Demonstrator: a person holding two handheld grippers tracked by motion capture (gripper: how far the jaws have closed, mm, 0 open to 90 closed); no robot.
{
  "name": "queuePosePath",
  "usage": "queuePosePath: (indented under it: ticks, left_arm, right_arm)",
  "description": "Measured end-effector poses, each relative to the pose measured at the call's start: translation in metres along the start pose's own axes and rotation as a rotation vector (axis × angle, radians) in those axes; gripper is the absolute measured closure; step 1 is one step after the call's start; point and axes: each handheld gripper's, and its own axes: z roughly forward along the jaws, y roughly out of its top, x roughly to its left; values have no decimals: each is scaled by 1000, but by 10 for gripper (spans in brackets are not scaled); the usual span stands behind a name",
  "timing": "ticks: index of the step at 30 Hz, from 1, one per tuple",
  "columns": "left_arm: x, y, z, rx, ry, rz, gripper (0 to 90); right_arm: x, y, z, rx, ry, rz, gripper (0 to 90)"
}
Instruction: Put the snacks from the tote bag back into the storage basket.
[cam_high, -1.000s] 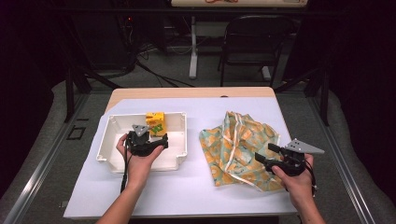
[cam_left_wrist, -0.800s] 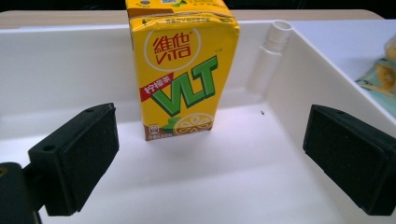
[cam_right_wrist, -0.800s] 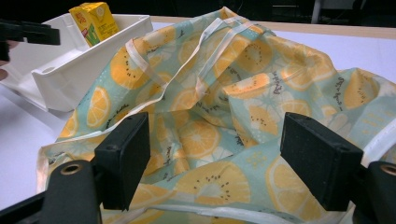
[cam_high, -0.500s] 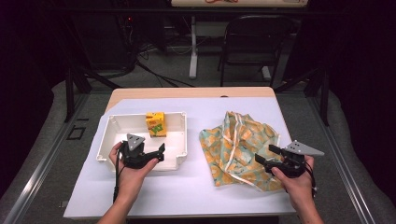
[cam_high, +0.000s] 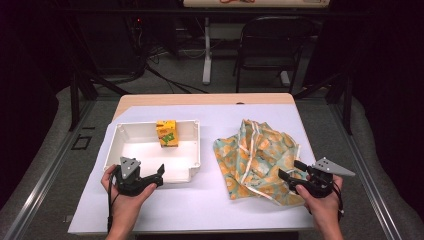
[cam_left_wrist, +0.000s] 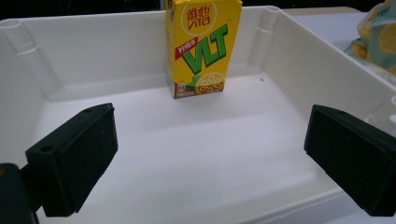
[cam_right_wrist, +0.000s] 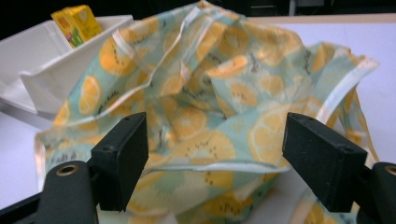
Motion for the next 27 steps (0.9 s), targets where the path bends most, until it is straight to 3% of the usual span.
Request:
queuePosePath:
  ticks: [5,16,23,27]
  left_arm:
    - [5,-7,-13,-6,16,7,27]
    - [36,-26,-40,5,18,14,19]
    - [54,-36,-52,21,2,-17,2]
    - [62,-37,-59,-3,7,-31,1]
  right_arm:
    - [2,-10,-8,23,-17,-6,209]
    - [-5,-16,-24,22,-32,-13,190]
    - [-7,-19,-41,-5,-45,-3,166]
    - [-5,-22,-50,-10,-48,-7,154]
